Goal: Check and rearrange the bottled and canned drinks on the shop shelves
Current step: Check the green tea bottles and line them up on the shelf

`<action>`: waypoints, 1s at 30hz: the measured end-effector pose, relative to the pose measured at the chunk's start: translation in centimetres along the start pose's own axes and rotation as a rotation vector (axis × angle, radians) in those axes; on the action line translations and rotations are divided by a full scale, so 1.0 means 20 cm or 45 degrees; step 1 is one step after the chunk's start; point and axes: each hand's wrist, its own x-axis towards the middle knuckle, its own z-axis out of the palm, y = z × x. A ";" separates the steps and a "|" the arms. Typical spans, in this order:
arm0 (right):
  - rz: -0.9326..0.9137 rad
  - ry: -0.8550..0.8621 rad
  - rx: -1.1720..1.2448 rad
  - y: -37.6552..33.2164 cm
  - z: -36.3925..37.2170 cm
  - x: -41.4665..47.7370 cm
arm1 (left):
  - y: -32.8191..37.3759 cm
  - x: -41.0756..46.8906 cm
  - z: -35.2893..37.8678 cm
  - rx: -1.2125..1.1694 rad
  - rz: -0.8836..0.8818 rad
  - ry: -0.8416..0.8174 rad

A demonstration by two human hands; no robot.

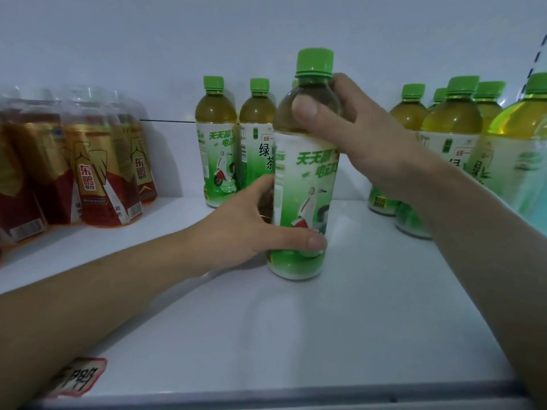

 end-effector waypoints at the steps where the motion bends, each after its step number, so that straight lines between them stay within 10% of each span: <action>1: 0.029 -0.071 0.091 0.00 0.00 -0.01 | 0.00 0.00 -0.01 -0.043 0.002 -0.028; 30: 0.000 0.068 -0.102 -0.05 0.03 -0.02 | 0.03 -0.02 -0.01 -0.015 0.010 0.000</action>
